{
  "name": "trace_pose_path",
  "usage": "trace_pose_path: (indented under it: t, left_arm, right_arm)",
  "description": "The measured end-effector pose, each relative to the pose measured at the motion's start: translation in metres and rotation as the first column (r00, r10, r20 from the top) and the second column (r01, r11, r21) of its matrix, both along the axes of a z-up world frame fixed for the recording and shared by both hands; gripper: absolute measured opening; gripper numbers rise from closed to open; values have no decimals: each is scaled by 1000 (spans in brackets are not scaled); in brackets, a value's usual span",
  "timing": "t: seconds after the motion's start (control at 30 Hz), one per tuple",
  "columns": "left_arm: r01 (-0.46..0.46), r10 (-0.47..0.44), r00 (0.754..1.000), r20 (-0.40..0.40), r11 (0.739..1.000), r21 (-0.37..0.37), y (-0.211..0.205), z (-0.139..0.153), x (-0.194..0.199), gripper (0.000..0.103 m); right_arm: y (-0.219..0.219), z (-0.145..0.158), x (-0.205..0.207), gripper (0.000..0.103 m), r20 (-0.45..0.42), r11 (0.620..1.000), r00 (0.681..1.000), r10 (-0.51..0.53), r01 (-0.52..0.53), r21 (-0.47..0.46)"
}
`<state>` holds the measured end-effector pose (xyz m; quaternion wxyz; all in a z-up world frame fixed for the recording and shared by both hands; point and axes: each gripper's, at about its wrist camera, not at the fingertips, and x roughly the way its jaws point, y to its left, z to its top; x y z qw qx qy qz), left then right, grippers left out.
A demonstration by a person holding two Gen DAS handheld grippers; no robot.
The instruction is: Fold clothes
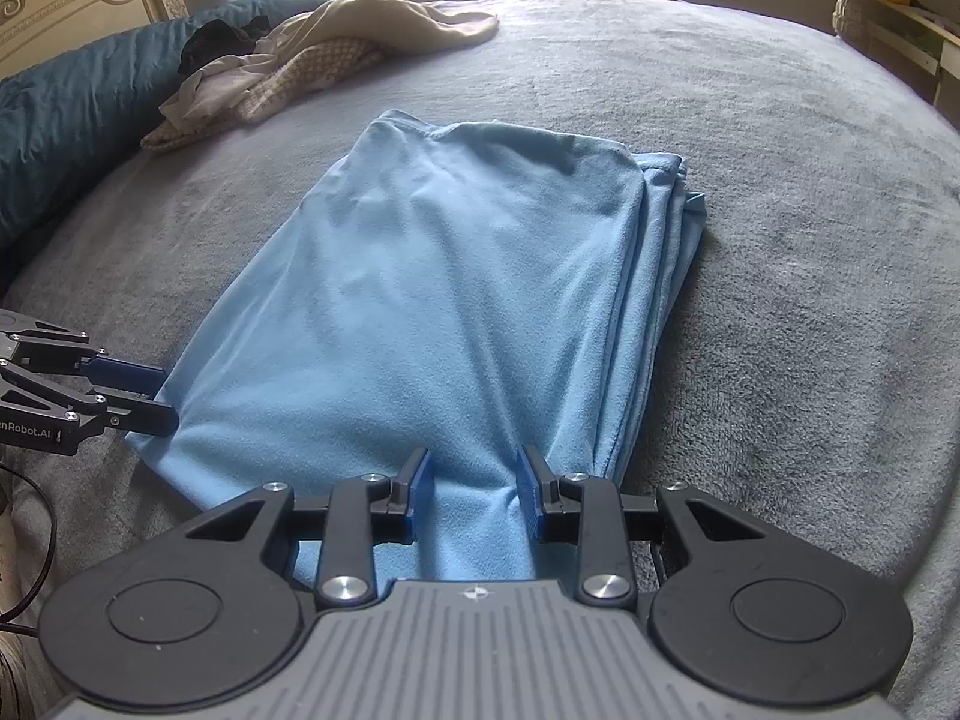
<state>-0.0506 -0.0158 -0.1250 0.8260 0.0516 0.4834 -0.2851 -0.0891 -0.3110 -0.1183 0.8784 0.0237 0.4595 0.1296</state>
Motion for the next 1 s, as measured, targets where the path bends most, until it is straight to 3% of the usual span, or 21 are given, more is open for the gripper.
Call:
trace_pose_path:
  t: [0.33,0.47,0.7,0.9,1.0]
  left_arm:
    - [8,-8,1000,7,1000,1,1,-1,-2,40]
    - [16,-16,1000,2,1000,-5,4,0,-3,41]
    - [30,-30,999,-10,999,-20,8,-3,-5,42]
    - [41,-42,999,-30,998,-37,11,-6,-4,43]
    - [45,-47,998,-39,998,-52,14,-7,-3,43]
  right_arm:
    - [-4,7,-3,33,35,1000,999,8,-8,8]
    - [-5,30,1,33,111,999,994,23,-25,21]
    - [25,57,56,33,184,987,972,143,-154,45]
    - [85,41,124,28,128,955,950,286,-294,47]
    - [101,22,149,23,97,951,949,299,-305,52]
